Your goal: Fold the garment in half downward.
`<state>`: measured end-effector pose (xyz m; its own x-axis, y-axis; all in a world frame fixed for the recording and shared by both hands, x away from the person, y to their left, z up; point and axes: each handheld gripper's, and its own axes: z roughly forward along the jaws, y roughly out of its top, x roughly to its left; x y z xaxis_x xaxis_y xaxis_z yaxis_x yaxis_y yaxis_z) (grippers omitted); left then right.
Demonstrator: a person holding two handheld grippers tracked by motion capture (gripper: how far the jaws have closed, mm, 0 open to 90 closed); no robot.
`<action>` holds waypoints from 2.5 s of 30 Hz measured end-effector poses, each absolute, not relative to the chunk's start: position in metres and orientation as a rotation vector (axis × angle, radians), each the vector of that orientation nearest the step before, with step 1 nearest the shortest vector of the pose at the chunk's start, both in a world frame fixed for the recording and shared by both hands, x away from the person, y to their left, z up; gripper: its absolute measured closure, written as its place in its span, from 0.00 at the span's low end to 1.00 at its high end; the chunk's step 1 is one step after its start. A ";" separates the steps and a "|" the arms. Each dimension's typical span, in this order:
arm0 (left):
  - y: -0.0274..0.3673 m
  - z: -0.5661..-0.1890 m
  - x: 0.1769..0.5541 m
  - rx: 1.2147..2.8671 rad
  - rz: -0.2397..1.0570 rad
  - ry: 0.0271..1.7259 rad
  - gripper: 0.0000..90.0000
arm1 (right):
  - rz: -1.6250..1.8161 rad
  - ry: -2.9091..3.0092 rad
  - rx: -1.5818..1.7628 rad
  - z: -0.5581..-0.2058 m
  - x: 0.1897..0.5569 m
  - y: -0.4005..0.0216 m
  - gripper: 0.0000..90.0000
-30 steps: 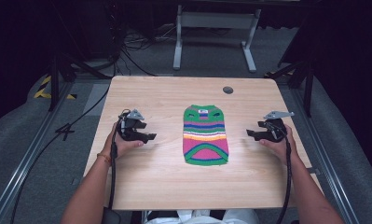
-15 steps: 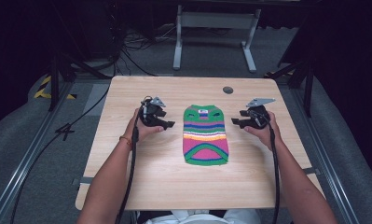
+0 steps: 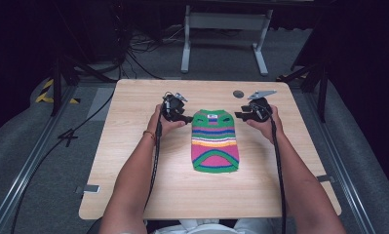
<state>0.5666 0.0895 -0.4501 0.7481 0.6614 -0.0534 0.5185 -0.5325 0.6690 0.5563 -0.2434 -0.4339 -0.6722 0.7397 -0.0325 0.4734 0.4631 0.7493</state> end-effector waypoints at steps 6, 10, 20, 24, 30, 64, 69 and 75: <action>0.080 -0.446 0.579 2.226 0.266 0.915 0.49 | 1.007 2.390 1.013 -0.445 0.568 -0.228 0.62; 0.070 -0.445 0.583 2.232 0.271 0.926 0.55 | 1.010 2.387 1.033 -0.452 0.576 -0.218 0.61; 0.055 -0.464 0.592 2.243 0.235 0.959 0.59 | 1.018 2.366 1.135 -0.467 0.590 -0.213 0.65; 0.053 -0.466 0.594 2.253 0.232 0.973 0.59 | 1.008 2.365 1.149 -0.471 0.592 -0.212 0.66; 0.054 -0.467 0.596 2.212 0.234 0.966 0.62 | 1.031 2.359 1.168 -0.476 0.593 -0.210 0.69; 0.055 -0.434 0.581 2.228 0.429 0.866 0.92 | 1.166 2.368 0.970 -0.435 0.577 -0.197 0.95; 0.060 -0.423 0.570 2.233 0.446 0.812 0.92 | 1.217 2.371 0.882 -0.422 0.566 -0.195 0.95; 0.068 -0.417 0.547 2.253 0.464 0.724 0.92 | 1.288 2.390 0.777 -0.415 0.545 -0.199 0.95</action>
<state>0.5468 0.0681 -0.4173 0.7783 0.6175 0.1138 0.3609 -0.5882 0.7238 0.5449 -0.1987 -0.4149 -0.8024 0.5965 -0.0195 0.3118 0.4468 0.8385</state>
